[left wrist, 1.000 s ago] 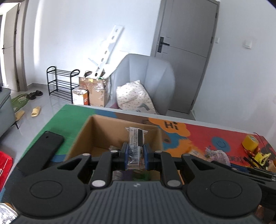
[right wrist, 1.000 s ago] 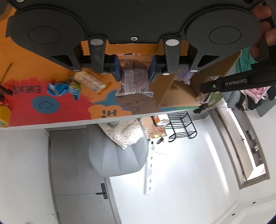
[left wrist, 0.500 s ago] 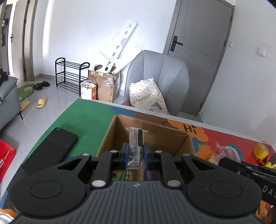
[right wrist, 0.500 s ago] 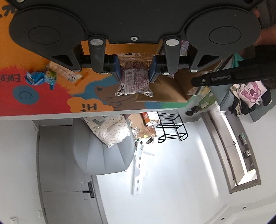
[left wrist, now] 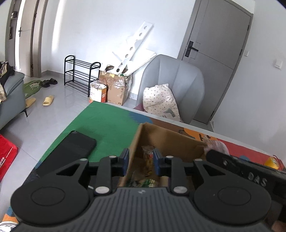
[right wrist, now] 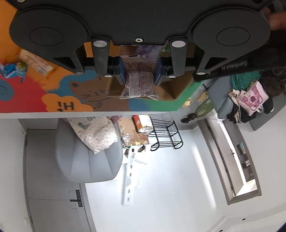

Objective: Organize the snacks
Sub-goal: 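Carry both snacks over the cardboard box and open both tools to drop them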

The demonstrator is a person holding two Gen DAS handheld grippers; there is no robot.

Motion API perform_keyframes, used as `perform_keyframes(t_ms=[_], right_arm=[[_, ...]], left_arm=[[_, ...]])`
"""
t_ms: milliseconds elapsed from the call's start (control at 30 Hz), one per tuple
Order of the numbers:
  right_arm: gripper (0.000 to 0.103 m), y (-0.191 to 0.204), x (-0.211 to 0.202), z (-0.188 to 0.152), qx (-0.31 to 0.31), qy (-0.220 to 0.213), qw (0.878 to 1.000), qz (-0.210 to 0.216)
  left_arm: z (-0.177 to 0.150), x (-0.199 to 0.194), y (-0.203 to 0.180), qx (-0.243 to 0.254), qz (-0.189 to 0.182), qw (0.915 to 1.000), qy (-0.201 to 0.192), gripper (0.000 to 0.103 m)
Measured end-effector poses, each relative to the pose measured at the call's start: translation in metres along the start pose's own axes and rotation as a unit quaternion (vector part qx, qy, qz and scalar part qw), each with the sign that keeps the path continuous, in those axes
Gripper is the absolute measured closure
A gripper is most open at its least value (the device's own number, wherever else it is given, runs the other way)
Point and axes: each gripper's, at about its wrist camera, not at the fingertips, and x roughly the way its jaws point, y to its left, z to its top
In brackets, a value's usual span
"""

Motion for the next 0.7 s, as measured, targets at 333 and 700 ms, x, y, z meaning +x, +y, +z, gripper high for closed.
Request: perform_keyframes(t_ms=[333,700], right_arm=[[0.036,0.01,-0.003,0.006,-0.005,-0.026,0.999,0.018],[0.031,-0.023,-0.04,-0.009,0.02,-0.014,0.999,-0.031]], left_arm=[[-0.002,-0.009,0.011,0.001,0.004,1.0,-0.006,0.031],[-0.017,-0.012,-0.016,0.027,-0.014,0.9995,0.009,0.01]])
